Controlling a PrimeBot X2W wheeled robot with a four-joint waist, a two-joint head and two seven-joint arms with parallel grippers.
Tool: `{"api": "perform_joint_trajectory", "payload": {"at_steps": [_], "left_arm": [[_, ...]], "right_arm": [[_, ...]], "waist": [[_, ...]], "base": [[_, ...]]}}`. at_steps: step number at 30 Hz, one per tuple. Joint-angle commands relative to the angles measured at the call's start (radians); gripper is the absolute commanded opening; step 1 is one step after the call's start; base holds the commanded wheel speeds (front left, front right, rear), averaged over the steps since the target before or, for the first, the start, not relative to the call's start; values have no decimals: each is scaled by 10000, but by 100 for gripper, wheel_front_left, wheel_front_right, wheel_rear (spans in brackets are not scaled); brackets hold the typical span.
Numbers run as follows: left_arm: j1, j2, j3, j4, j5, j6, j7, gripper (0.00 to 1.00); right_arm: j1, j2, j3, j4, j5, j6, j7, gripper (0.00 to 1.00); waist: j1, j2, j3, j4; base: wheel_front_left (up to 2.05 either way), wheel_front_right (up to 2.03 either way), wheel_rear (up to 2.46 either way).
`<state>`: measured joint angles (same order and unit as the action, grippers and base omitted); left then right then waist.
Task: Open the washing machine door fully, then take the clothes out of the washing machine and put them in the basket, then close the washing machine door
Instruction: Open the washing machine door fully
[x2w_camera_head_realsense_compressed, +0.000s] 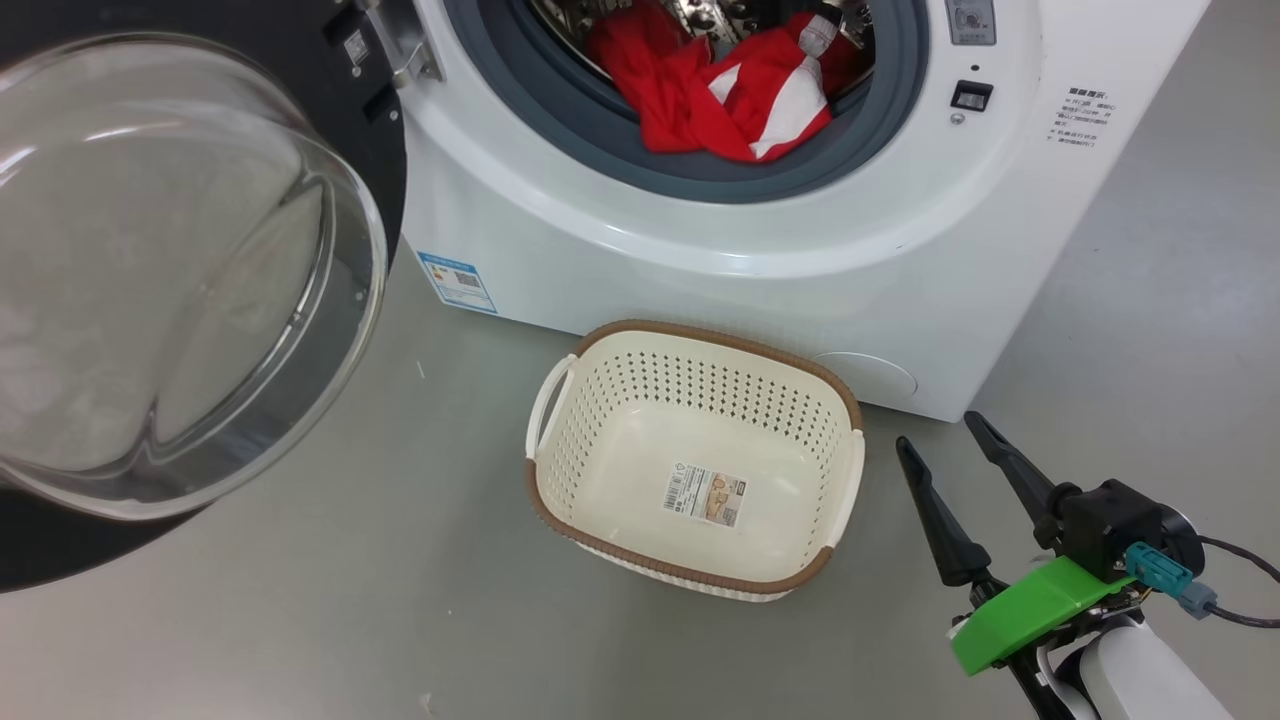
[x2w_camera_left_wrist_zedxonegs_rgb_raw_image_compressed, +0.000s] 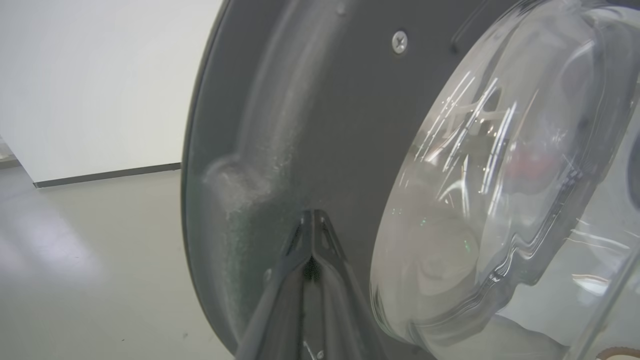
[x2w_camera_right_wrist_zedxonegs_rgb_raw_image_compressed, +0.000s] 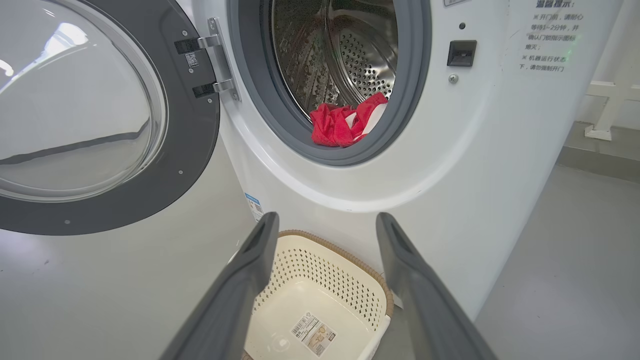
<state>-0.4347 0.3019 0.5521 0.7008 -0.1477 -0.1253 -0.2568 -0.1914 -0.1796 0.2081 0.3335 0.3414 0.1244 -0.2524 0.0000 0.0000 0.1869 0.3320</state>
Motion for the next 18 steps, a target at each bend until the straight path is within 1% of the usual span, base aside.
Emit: {"api": "perform_joint_trajectory", "payload": {"at_steps": [1, 8, 16, 18], "left_arm": [[-260, 748, 392, -163, 83, -18, -49, 0], [-338, 670, 509, -29, -1, -42, -49, 0], [325, 256, -103, -779, -732, -51, -49, 0], [597, 154, -205, -1067, -848, -51, -49, 35]], "right_arm": [[-275, -59, 225, -205, -94, 63, -93, 100], [-241, -60, 208, -189, -102, 63, -93, 100], [-171, -57, 207, -176, -85, 63, -93, 100], [-144, -49, 185, -192, -86, 63, -93, 100]], "waist": [[0, 0, 3, -7], [0, 0, -101, 14], [0, 0, -409, 97], [0, 0, -486, 112]], "base": [[0, 0, 0], [0, 0, 0], [0, 0, 0], [0, 0, 0]]}}
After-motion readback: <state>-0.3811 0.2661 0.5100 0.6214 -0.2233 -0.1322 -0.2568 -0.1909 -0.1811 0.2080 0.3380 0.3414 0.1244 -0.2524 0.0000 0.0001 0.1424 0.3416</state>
